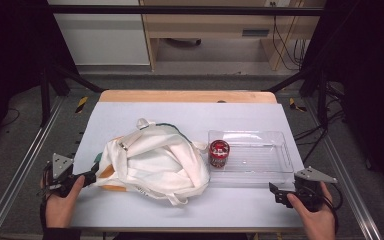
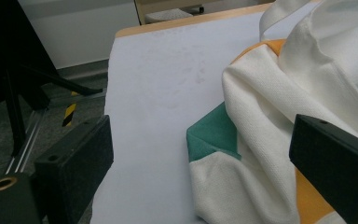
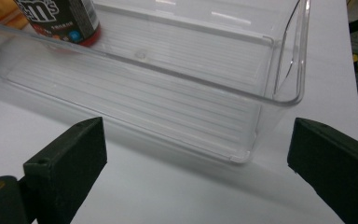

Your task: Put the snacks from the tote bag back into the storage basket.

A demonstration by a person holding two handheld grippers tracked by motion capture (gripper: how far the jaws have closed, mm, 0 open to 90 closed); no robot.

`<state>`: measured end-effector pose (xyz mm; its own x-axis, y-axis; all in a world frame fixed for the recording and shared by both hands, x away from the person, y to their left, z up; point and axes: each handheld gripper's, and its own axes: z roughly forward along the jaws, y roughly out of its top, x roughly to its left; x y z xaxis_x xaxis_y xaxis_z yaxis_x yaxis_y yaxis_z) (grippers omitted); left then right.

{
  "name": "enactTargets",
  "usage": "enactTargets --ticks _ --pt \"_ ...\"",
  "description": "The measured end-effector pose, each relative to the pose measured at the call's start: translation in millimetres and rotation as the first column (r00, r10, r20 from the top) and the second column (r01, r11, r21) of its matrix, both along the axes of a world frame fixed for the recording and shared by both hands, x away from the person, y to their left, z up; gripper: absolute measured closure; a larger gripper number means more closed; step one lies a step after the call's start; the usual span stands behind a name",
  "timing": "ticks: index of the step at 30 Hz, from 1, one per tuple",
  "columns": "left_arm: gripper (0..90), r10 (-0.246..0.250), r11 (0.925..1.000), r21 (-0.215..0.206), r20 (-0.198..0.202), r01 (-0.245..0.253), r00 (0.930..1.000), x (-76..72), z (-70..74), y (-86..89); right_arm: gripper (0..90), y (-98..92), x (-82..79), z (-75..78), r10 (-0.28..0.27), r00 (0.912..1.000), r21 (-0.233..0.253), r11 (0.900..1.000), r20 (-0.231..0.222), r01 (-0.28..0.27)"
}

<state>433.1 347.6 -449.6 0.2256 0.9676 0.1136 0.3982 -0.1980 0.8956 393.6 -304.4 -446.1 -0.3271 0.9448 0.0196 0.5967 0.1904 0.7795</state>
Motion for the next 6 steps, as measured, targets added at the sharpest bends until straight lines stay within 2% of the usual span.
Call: enactTargets --ticks 3,6 --pt "5.9 0.0 1.0 -0.001 0.002 0.0 1.0 0.1 -0.2 -0.4 5.1 -0.5 0.6 -3.1 0.004 0.9997 0.01 1.0 -0.022 -0.004" --pt "6.0 0.0 1.0 -0.003 0.004 0.0 1.0 0.1 0.3 -0.6 5.3 0.9 0.6 -3.5 0.009 0.9996 0.019 1.0 -0.026 -0.009"
